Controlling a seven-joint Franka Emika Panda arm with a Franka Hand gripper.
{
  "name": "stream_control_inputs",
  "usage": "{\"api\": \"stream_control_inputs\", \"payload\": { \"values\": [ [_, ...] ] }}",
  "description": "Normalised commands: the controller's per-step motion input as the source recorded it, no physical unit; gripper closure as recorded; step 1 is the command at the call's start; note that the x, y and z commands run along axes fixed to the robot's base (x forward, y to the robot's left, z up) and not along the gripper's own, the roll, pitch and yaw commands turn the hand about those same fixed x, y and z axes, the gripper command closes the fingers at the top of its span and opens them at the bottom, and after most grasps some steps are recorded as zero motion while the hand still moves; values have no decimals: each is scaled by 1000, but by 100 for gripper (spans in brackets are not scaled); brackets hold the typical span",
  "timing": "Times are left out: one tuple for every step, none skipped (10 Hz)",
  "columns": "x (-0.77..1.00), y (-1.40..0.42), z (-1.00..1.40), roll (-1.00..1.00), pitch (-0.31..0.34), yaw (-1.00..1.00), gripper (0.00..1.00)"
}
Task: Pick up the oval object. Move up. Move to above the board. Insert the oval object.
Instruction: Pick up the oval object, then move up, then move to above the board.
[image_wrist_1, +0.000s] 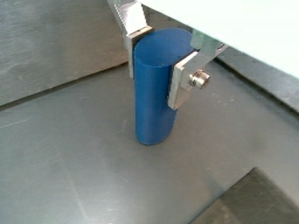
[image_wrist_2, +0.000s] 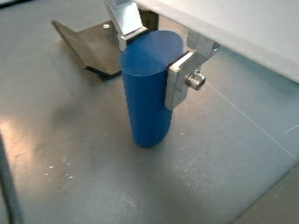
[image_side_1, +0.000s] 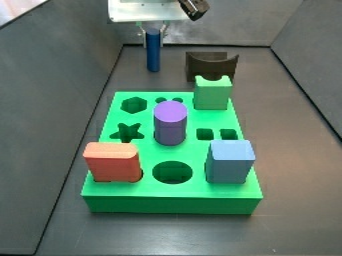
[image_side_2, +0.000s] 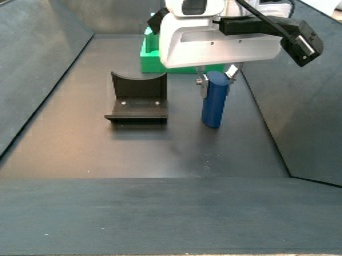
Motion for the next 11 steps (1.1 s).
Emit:
{"api": "stream_control_inputs", "payload": {
  "values": [
    [0,0,0,0,0,0,100],
    [0,0,0,0,0,0,100],
    [0,0,0,0,0,0,100],
    [0,0,833,0,0,0,100],
    [28,-36,823,-1,0,-9,100],
    [11,-35,728,3,28,-11,100],
    [6,-15,547,20,52,-11,100],
    [-4,2,341,38,60,-9,100],
    [-4,6,234,47,61,-8,100],
    [-266,-88,1000,-182,271,-103,100],
    [-261,-85,1000,-169,239,-95,100]
  ]
}}
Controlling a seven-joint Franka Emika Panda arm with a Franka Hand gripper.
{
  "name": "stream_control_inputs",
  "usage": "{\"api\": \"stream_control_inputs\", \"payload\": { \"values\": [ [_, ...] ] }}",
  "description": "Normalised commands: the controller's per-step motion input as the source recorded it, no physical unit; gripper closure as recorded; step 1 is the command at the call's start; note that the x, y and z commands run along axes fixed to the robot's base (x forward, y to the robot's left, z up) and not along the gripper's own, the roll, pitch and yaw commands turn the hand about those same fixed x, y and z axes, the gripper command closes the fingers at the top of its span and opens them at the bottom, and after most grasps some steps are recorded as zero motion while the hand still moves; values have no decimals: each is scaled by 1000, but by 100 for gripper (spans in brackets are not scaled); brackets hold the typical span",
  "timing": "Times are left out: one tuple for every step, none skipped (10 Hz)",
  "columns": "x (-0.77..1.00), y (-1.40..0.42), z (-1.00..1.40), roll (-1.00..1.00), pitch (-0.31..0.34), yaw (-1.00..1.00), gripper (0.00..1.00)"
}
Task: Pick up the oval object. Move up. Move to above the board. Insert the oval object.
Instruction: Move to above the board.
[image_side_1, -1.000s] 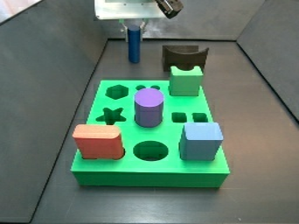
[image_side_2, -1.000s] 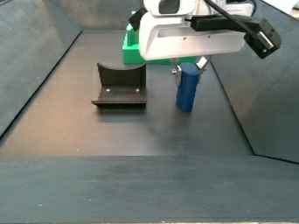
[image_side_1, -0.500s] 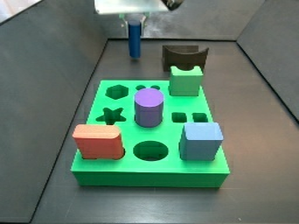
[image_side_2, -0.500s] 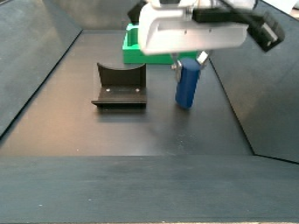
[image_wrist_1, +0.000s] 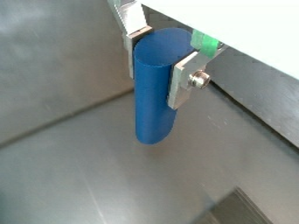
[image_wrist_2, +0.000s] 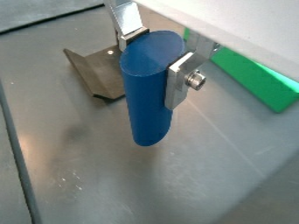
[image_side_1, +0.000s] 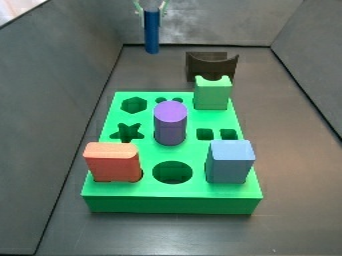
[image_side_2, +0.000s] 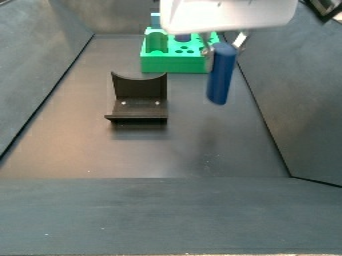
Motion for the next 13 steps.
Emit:
{"api": "stream_control_inputs", "payload": {
  "values": [
    [-242,-76,1000,-139,161,-79,100],
    [-227,-70,1000,-108,103,-62,100],
    [-217,-64,1000,-79,63,-49,100],
    [-208,-57,1000,-52,41,-43,100],
    [-197,-48,1000,-19,25,-40,100],
    [-184,-38,1000,9,18,-35,100],
    [-177,-35,1000,19,19,-30,100],
    [-158,-27,1000,32,23,-15,100],
    [-146,-23,1000,39,30,-9,100],
    [-103,-12,899,49,46,-1,100],
    [-41,-2,674,56,67,8,100],
    [-10,0,513,57,84,11,100],
    [3,-2,395,57,93,12,100]
  ]
}}
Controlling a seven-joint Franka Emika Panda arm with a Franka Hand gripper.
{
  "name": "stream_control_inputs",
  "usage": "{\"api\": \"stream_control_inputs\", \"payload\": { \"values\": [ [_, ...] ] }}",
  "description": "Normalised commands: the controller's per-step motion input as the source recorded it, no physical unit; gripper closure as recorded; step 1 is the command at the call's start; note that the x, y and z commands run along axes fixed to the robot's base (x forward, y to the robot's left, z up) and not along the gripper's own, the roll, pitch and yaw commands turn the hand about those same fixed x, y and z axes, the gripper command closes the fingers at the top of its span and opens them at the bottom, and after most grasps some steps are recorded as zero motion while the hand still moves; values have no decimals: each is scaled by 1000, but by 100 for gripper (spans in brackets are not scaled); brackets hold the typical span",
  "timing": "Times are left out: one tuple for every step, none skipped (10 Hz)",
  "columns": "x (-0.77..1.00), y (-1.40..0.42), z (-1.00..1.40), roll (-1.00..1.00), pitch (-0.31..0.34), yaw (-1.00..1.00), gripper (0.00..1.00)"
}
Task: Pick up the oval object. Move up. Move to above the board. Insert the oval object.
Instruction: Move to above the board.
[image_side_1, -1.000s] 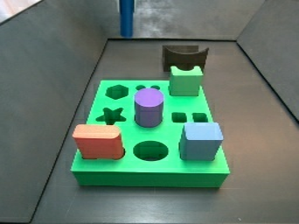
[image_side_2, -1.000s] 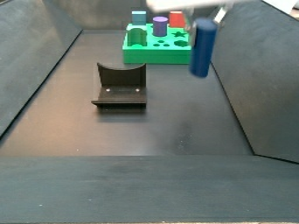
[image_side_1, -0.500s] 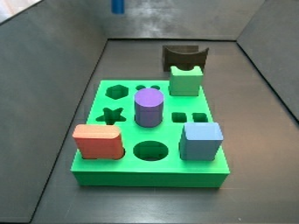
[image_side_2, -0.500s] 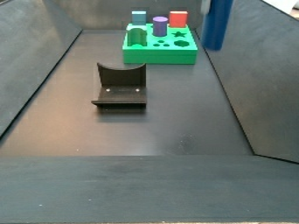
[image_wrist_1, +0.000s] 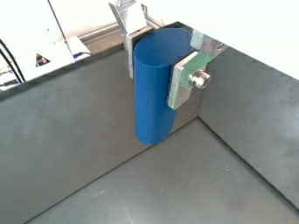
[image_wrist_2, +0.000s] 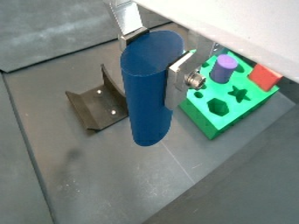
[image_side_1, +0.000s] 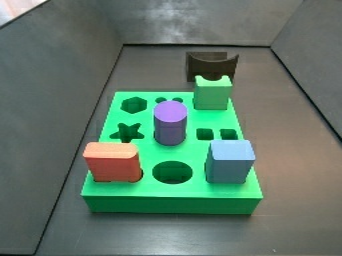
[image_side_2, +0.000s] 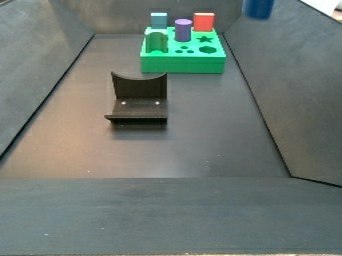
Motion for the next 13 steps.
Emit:
{"api": "stream_control_inputs", "payload": {
  "values": [
    [329,-1000,95,219,30,-933,100],
    [331,-1000,62,213,22,-863,100],
    [344,-1000,65,145,23,-600,100],
    [355,-1000,65,10,34,-303,100],
    [358,-1000,65,-15,45,-174,100],
    [365,-1000,64,-14,57,-72,100],
    [373,-1000,66,-13,67,-37,100],
    [381,-1000,69,-9,79,-11,100],
    [388,-1000,71,-3,88,-8,100],
    [411,-1000,74,-1,107,3,100],
    [418,-1000,78,-6,113,1,100],
    [440,-1000,86,15,123,6,100],
    [391,-831,77,22,122,7,100]
  ]
}}
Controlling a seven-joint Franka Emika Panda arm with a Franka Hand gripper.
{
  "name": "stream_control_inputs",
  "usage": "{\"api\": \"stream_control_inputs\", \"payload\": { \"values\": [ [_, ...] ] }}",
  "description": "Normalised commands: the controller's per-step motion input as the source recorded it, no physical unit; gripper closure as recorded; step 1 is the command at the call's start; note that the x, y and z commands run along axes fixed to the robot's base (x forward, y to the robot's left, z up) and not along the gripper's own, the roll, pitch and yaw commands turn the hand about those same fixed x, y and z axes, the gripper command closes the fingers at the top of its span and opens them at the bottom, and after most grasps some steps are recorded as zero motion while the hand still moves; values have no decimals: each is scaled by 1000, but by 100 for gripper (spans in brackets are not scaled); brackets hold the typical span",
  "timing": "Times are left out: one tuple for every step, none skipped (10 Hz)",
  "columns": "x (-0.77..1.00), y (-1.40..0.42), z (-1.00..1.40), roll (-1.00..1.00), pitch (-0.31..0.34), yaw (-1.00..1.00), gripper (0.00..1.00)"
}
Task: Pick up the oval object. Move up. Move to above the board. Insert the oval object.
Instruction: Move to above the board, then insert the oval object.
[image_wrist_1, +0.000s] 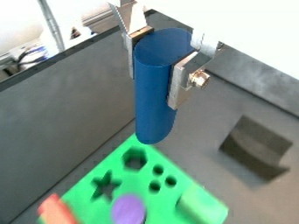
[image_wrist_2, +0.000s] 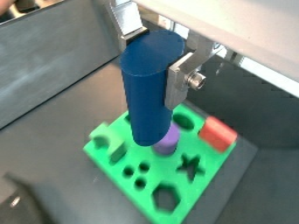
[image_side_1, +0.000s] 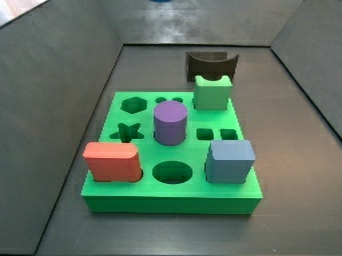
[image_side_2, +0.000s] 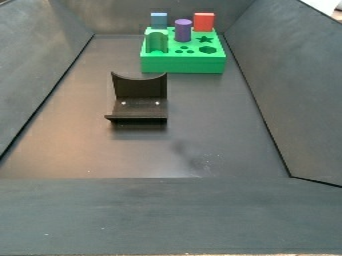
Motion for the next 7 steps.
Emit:
{"api": "stream_control_inputs", "payload": {
  "values": [
    [259,-456,47,46,127,6,100],
    [172,-265,41,49,109,8,100],
    [0,0,-77,0,-9,0,100],
    [-106,-26,-131,0,-27,0,100],
    [117,-306,-554,-37,0,-477,100],
    [0,-526,-534,0,-66,-677,100],
    [0,-534,-466,0,-49,-689,100]
  ]
}}
